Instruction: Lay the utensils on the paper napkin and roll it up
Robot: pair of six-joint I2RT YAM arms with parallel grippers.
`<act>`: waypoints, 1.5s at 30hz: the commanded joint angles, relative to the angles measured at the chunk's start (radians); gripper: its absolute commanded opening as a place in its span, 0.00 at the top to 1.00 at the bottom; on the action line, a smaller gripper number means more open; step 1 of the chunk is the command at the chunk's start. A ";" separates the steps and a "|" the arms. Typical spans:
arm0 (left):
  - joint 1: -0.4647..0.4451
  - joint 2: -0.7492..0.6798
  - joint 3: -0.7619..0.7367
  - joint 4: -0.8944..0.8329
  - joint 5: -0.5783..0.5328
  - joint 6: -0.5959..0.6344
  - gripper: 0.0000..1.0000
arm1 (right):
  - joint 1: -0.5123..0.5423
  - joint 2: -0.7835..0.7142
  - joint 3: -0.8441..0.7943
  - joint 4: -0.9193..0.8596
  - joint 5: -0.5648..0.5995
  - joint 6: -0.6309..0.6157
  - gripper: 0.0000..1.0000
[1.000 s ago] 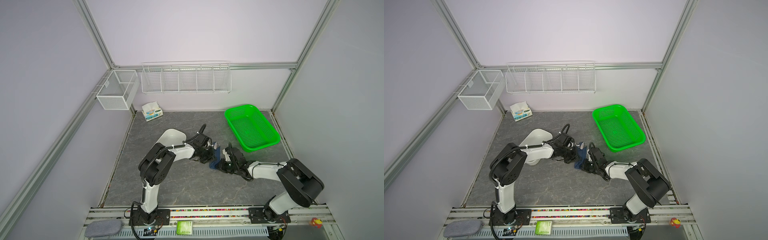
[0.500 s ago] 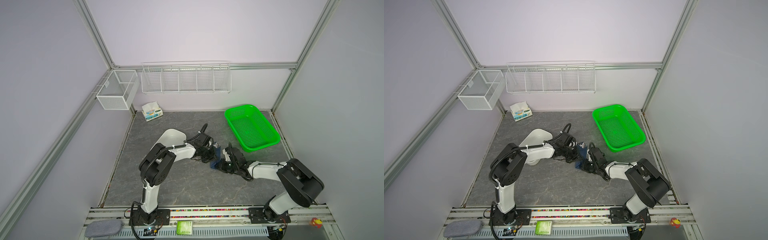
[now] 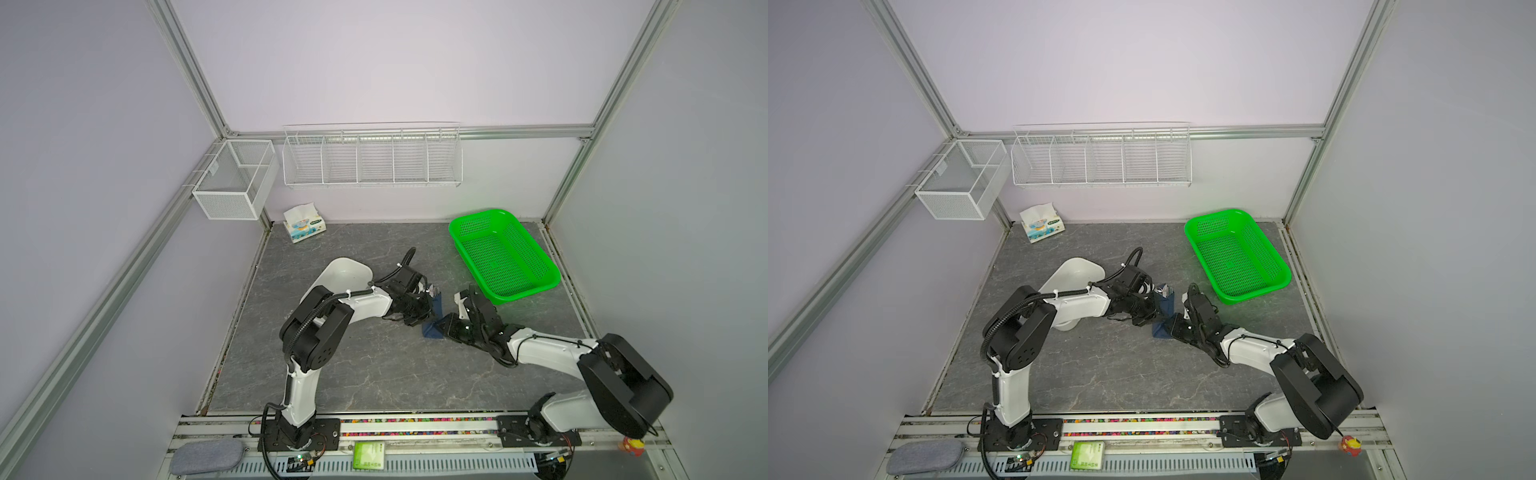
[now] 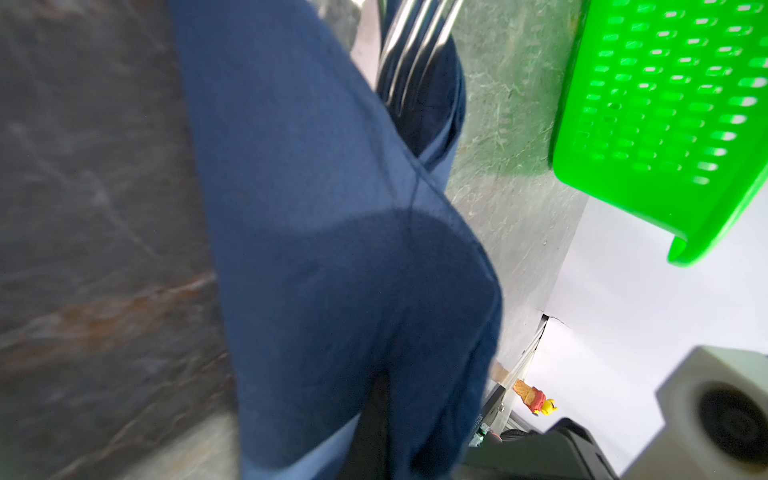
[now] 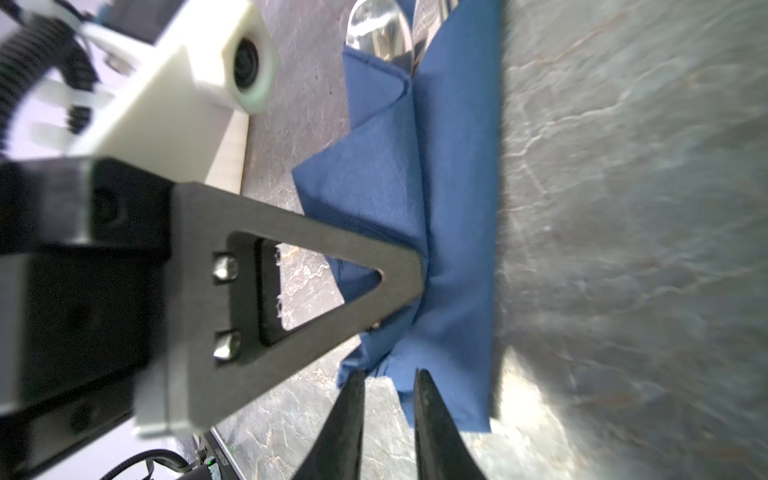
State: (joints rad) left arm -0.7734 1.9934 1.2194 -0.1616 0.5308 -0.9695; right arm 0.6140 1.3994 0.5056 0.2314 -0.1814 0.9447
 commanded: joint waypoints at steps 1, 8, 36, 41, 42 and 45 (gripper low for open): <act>-0.007 0.024 0.011 0.016 -0.003 -0.016 0.91 | -0.020 -0.036 -0.037 -0.028 0.051 0.045 0.74; -0.010 0.027 0.012 0.013 -0.001 -0.010 0.90 | -0.035 -0.042 -0.052 0.070 -0.010 0.090 0.61; -0.015 0.025 0.012 0.030 0.027 -0.012 0.86 | 0.012 0.112 0.033 0.117 -0.005 0.096 0.61; -0.018 0.024 0.012 0.033 0.034 -0.009 0.86 | 0.011 0.102 0.023 0.124 0.019 0.105 0.65; -0.018 0.025 0.012 0.034 0.036 -0.007 0.86 | 0.011 0.103 0.024 0.122 0.019 0.104 0.66; -0.021 0.024 0.012 0.037 0.037 -0.006 0.86 | 0.011 0.103 0.022 0.118 0.025 0.111 0.70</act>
State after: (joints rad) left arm -0.7792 2.0033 1.2194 -0.1379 0.5301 -0.9688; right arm 0.6235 1.5043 0.5152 0.3477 -0.1986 1.0256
